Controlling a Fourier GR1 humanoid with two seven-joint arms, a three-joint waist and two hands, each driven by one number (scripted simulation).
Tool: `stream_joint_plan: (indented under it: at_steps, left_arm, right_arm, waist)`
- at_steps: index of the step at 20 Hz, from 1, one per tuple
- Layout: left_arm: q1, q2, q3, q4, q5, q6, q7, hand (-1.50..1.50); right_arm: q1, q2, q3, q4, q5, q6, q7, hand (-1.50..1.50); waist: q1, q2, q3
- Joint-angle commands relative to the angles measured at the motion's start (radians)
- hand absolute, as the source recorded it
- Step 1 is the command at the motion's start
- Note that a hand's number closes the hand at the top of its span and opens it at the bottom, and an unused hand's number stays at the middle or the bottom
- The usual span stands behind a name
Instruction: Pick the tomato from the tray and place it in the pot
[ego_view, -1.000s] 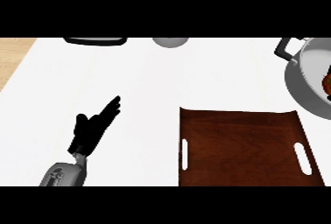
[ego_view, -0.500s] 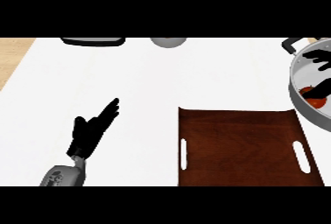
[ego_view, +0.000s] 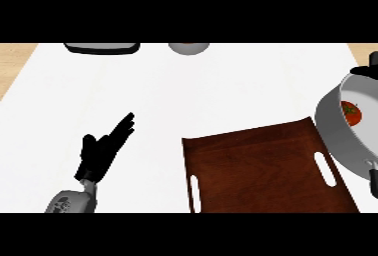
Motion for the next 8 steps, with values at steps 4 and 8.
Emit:
stream_joint_plan:
  at_steps: [4, 8]
  left_arm:
    - [0.007, -0.022, -0.002, 0.016, -0.013, 0.022, -0.016, 0.00]
    - [-0.031, -0.027, -0.009, -0.011, -0.020, 0.030, 0.025, 0.00]
  right_arm:
    - [0.089, -0.123, -0.187, 0.004, -0.174, 0.006, -0.117, -1.50]
    - [0.101, -0.183, -0.226, -0.001, -0.210, 0.079, -0.122, -1.50]
  waist:
    - [-0.008, 0.003, 0.001]
    - [0.002, 0.001, 0.000]
